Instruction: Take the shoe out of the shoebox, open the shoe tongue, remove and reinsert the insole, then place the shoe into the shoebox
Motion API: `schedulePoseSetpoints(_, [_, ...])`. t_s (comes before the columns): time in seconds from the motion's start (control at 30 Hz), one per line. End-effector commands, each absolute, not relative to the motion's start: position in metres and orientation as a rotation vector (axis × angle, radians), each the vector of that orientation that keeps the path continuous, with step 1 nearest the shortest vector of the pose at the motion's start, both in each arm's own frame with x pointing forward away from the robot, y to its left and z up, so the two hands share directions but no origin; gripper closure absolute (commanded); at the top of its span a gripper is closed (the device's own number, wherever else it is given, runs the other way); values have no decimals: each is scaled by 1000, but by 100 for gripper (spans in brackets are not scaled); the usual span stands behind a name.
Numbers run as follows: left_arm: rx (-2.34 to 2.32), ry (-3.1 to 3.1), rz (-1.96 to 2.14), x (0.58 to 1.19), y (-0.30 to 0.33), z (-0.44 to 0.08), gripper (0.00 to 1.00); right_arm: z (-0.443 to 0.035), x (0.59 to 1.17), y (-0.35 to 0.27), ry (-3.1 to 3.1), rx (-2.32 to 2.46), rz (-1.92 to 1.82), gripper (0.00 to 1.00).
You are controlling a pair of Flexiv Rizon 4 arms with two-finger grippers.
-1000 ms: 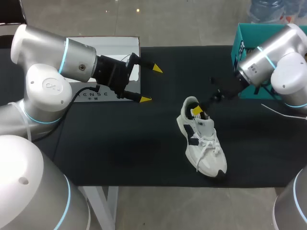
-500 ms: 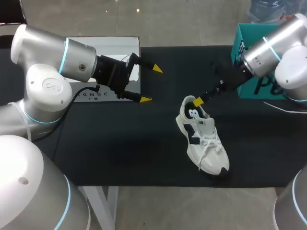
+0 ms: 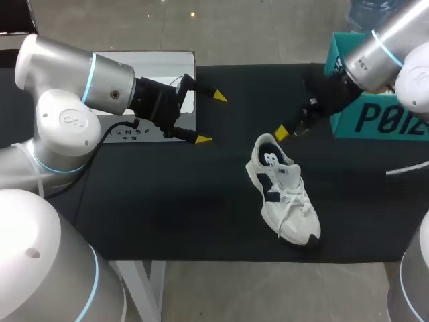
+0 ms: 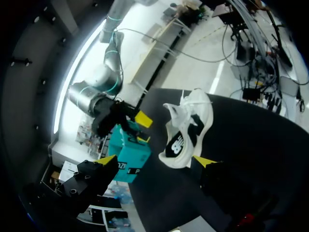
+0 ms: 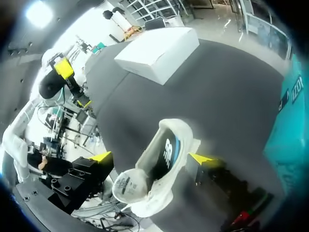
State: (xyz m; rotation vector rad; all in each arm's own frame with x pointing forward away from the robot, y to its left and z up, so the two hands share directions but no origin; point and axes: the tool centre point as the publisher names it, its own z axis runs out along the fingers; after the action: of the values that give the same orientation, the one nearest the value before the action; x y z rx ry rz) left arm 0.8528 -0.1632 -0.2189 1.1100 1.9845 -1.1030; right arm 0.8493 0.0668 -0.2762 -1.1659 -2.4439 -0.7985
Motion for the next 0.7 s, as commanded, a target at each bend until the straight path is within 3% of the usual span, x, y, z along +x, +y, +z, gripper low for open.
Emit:
schedulePoseSetpoints(0.03, [1112,1986,-1101,853,-163,-219,0,-253,825,66,-2685,-1502,-591,0])
schedulePoseSetpoints(0.17, [1112,1986,-1101,853,-163,-219,0,-259,820,63,-2779,-1570,-380,0])
schedulePoseSetpoints(0.7, [1112,1986,-1101,853,-163,-219,0,-259,820,63,-2779,-1570,-380,0])
